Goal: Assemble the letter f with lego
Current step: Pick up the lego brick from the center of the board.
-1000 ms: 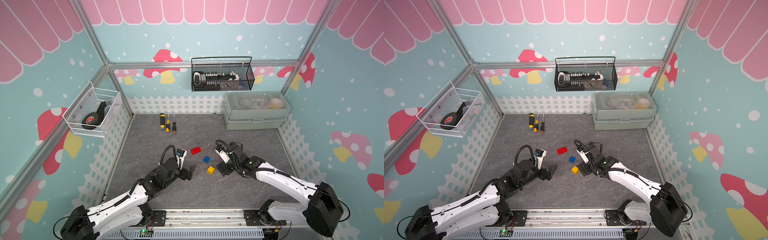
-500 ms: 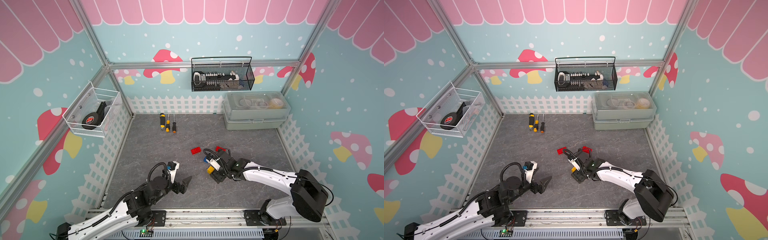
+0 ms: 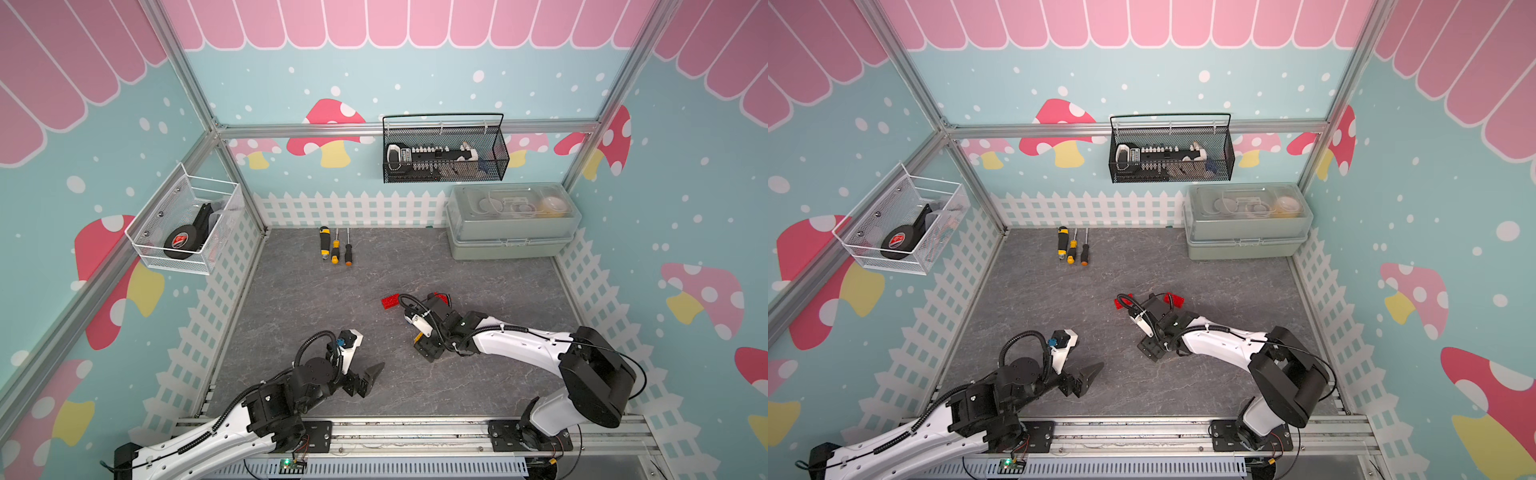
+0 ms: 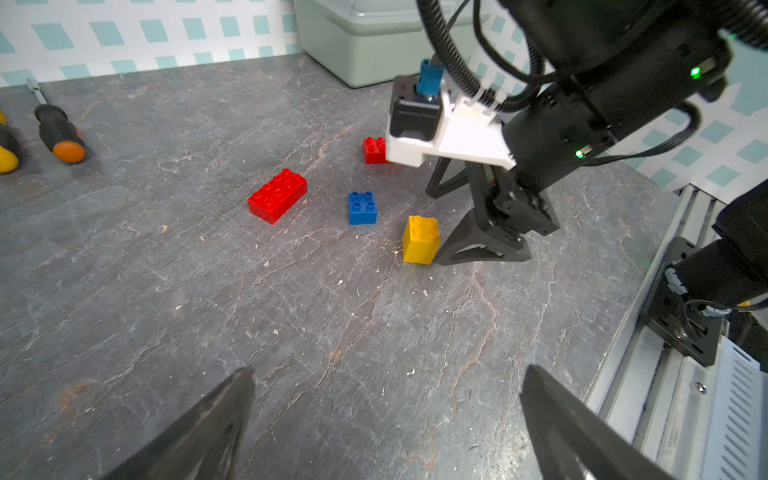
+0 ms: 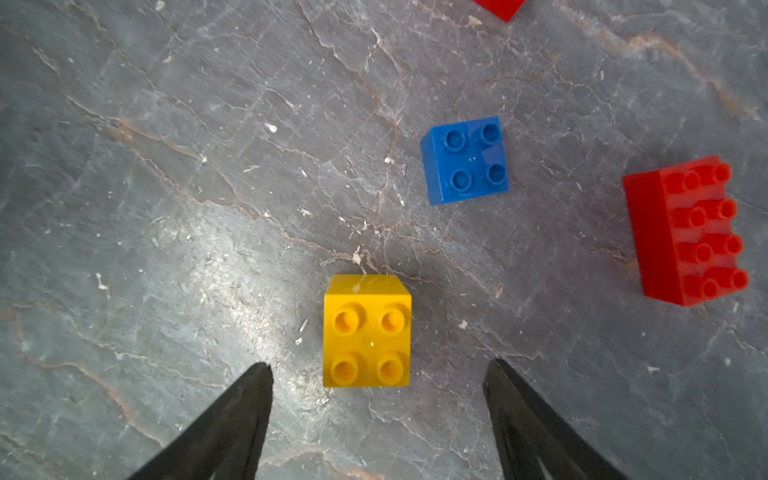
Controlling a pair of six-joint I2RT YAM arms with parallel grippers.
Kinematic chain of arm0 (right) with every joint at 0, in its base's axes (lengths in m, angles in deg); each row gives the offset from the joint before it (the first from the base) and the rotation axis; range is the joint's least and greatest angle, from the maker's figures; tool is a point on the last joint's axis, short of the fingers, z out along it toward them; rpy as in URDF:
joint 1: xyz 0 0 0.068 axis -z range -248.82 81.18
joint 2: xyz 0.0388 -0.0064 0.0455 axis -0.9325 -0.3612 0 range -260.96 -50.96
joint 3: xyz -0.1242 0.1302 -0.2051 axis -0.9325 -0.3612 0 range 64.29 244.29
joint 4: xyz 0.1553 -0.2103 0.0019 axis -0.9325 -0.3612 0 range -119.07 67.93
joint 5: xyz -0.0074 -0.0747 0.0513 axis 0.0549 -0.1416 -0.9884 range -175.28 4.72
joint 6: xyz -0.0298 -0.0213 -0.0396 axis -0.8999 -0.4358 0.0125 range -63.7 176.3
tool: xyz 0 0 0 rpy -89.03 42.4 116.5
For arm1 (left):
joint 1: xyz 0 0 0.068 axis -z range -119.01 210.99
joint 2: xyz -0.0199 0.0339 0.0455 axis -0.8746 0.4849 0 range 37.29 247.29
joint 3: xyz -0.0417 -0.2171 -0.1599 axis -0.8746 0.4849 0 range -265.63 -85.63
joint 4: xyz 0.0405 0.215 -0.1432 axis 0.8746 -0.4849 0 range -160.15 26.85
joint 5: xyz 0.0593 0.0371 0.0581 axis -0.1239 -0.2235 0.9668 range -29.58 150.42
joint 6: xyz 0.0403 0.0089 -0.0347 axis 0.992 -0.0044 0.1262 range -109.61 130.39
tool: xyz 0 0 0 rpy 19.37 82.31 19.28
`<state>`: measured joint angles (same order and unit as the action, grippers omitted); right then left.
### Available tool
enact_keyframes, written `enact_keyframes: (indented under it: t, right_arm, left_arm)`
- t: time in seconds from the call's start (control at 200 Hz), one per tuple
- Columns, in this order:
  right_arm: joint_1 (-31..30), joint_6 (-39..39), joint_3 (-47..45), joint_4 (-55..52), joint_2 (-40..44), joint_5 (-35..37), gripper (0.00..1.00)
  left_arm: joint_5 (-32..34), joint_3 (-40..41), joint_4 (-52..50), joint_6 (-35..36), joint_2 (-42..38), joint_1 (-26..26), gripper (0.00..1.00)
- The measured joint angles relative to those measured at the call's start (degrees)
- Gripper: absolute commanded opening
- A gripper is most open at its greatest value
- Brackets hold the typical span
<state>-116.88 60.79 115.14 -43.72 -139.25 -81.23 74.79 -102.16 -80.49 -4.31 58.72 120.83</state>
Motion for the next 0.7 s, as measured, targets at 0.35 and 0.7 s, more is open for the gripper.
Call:
enact_keyframes:
  t: [0.35,0.7]
  right_arm:
    - [0.00,-2.10,3.52,-0.02,-2.89,0.92,0.61]
    - [0.00,-2.73,3.52,-0.24,-3.26,0.42,0.49]
  left_arm:
    - [2.21,1.14,-0.02,0.42,-3.74,0.09,0.99]
    - [2.60,1.14,-0.04,0.42,-3.65,0.11,0.99]
